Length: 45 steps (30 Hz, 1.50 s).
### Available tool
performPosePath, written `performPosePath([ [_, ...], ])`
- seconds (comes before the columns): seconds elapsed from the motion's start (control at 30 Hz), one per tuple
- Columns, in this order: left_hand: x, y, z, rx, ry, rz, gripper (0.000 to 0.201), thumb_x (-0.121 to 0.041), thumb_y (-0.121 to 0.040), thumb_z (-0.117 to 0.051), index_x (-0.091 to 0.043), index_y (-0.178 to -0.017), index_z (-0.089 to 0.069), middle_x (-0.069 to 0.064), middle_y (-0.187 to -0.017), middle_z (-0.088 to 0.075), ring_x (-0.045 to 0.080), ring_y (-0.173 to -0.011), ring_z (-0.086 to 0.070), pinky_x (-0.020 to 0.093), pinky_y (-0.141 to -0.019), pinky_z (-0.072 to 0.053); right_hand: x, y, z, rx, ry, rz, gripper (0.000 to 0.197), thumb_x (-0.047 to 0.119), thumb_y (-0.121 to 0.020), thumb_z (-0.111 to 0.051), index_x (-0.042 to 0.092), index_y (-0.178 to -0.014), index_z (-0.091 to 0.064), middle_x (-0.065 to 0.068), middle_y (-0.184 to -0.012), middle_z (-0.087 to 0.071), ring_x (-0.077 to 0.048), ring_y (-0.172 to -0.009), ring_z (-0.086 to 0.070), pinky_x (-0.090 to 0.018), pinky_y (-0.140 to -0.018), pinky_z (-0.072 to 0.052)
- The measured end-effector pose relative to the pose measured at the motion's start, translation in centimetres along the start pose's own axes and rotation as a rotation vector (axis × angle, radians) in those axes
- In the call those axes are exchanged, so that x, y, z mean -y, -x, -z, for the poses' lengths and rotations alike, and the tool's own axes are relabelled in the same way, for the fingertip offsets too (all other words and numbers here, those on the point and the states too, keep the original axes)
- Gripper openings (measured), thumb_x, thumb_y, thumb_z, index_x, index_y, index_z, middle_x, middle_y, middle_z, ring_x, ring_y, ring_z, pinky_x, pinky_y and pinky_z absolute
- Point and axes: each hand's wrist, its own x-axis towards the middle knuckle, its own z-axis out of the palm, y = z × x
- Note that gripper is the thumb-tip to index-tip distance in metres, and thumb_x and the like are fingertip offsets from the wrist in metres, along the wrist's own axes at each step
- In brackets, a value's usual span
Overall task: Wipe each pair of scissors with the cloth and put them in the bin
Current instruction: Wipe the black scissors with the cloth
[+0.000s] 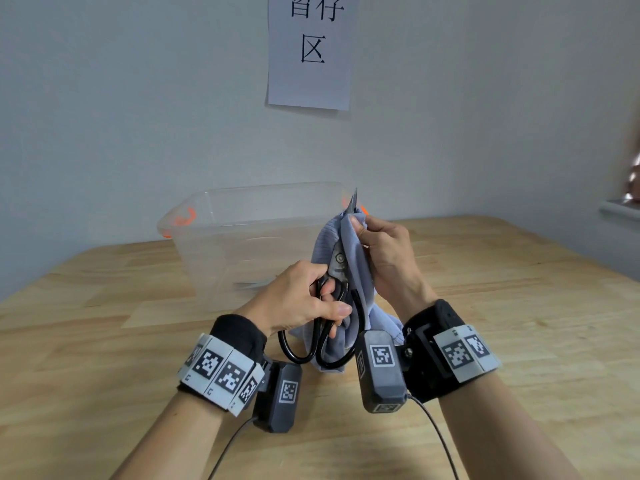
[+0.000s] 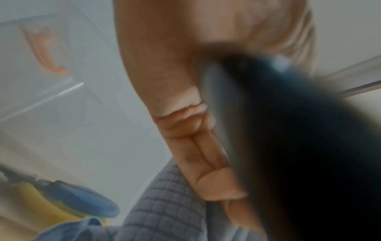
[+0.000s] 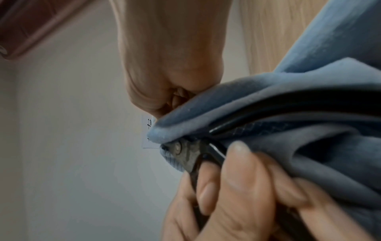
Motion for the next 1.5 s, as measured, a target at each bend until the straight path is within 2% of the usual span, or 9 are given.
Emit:
performPosePath([
  [0.1,0.1,-0.1,-0.1,-0.006,-0.004,0.005,0.041,0.003,-0.085,-0.072,-0.011,-0.074,-0.036,0.01,-0.057,-0.06,0.028,-0.057,-0.068,0.031,-0.058,-0.052,-0.1,-0.1,-0.1,-0.009,-0.034,0.001,0.013,0.023,-0.079,-0.071,0.016,-0.071,-0.078,0.002,-0.084,-0.072,-0.039,-0.139,-0.039,-0.055,-0.115,-0.035],
  [0.23,0.1,-0.1,-0.1,-0.001,-0.008,0.008,0.041,0.003,-0.086,-0.073,-0.011,-0.074,-0.036,0.012,-0.059,-0.062,0.029,-0.058,-0.068,0.034,-0.061,-0.054,-0.2,-0.1,-0.1,-0.021,-0.013,0.011,0.019,0.018,-0.083,-0.069,0.017,-0.065,-0.076,0.008,-0.074,-0.069,-0.03,-0.118,-0.043,-0.045,-0.105,-0.041],
  [0.37,0.2,-0.3,-0.3,0.011,-0.01,0.011,0.04,0.0,-0.086,-0.073,-0.012,-0.075,-0.036,0.013,-0.06,-0.066,0.03,-0.061,-0.069,0.035,-0.063,-0.054,0.1,-0.2,-0.3,-0.094,-0.001,0.002,0.016,0.021,-0.08,-0.071,0.015,-0.066,-0.076,-0.01,-0.087,-0.07,-0.04,-0.129,-0.051,-0.055,-0.109,-0.042],
  [0.47,0.3,-0.3,-0.5,0.017,-0.038,0.003,0.041,-0.002,-0.086,-0.074,-0.011,-0.075,-0.036,0.018,-0.064,-0.068,0.03,-0.062,-0.07,0.031,-0.062,-0.051,0.4,-0.1,-0.3,-0.108,-0.018,0.014,0.028,0.013,-0.091,-0.068,0.016,-0.064,-0.076,-0.014,-0.081,-0.069,-0.035,-0.098,-0.065,-0.048,-0.096,-0.05],
  [0.63,0.3,-0.4,-0.7,0.034,-0.027,-0.001,0.041,0.001,-0.087,-0.072,-0.012,-0.076,-0.034,0.031,-0.069,-0.063,0.027,-0.059,-0.069,0.03,-0.059,-0.05,0.4,0.1,-0.6,-0.155,-0.012,0.017,0.02,0.017,-0.086,-0.069,0.014,-0.069,-0.078,-0.019,-0.099,-0.068,-0.041,-0.126,-0.055,-0.055,-0.106,-0.045],
  [0.77,0.2,-0.5,-0.9,0.036,-0.048,0.008,0.041,0.001,-0.087,-0.072,-0.012,-0.076,-0.034,0.023,-0.065,-0.066,0.025,-0.059,-0.07,0.03,-0.059,-0.051,1.1,0.7,-0.5,-0.15,-0.03,0.038,0.023,0.003,-0.096,-0.059,0.001,-0.074,-0.066,-0.012,-0.076,-0.062,-0.025,-0.076,-0.059,-0.034,-0.073,-0.053],
  [0.87,0.1,-0.5,-1.1,0.033,-0.049,0.025,0.042,0.002,-0.086,-0.072,-0.012,-0.075,-0.035,0.01,-0.059,-0.063,0.026,-0.061,-0.071,0.03,-0.056,-0.052,1.3,0.8,-0.5,-0.167,-0.047,0.043,0.019,0.005,-0.097,-0.058,0.0,-0.079,-0.062,-0.011,-0.073,-0.057,-0.021,-0.066,-0.054,-0.028,-0.06,-0.05],
  [1.23,1.0,-1.0,-1.4,0.026,-0.173,0.022,0.046,-0.018,-0.079,-0.082,-0.017,-0.069,-0.037,0.004,-0.064,-0.052,0.041,-0.062,-0.061,0.041,-0.063,-0.046,1.3,0.0,-0.2,-0.228,-0.09,0.069,0.025,0.007,-0.097,-0.059,0.004,-0.072,-0.059,-0.008,-0.067,-0.057,-0.019,-0.064,-0.055,-0.025,-0.06,-0.052],
  [1.5,1.3,-0.6,-0.7,0.066,-0.058,0.037,0.043,0.0,-0.084,-0.076,-0.013,-0.073,-0.036,0.008,-0.059,-0.059,0.036,-0.063,-0.071,0.044,-0.065,-0.052,1.5,0.0,-0.1,-0.216,-0.151,0.049,0.031,0.01,-0.099,-0.058,0.009,-0.068,-0.063,-0.006,-0.066,-0.061,-0.019,-0.064,-0.059,-0.029,-0.066,-0.053],
])
